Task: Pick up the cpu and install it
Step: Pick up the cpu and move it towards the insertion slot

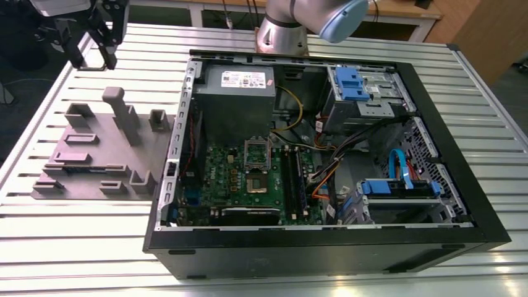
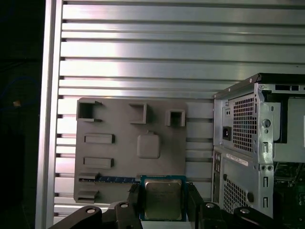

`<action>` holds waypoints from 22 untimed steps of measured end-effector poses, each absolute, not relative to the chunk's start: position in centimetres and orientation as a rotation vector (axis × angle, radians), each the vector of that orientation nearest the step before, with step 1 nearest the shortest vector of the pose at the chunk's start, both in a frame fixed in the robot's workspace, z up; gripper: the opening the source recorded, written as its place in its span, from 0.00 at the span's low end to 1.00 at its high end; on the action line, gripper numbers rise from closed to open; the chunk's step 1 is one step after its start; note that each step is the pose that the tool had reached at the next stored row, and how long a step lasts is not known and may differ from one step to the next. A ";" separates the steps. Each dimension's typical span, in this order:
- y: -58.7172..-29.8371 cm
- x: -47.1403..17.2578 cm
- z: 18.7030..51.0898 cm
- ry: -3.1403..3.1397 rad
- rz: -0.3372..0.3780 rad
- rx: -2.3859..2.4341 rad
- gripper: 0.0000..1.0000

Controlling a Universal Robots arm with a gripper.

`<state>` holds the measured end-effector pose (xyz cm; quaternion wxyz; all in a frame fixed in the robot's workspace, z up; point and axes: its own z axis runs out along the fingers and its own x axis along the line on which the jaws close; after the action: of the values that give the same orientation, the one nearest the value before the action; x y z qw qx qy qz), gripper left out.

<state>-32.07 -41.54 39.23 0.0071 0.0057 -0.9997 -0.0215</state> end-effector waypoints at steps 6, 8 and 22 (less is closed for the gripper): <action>-41.5 -31.8 39.2 -3.126 -0.067 0.018 0.47; -41.5 -31.6 39.2 -3.127 -0.067 0.018 0.47; -41.5 -30.8 39.2 -3.127 -0.067 0.018 0.47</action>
<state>-30.81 -41.54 39.23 0.0072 0.0056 -0.9997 -0.0215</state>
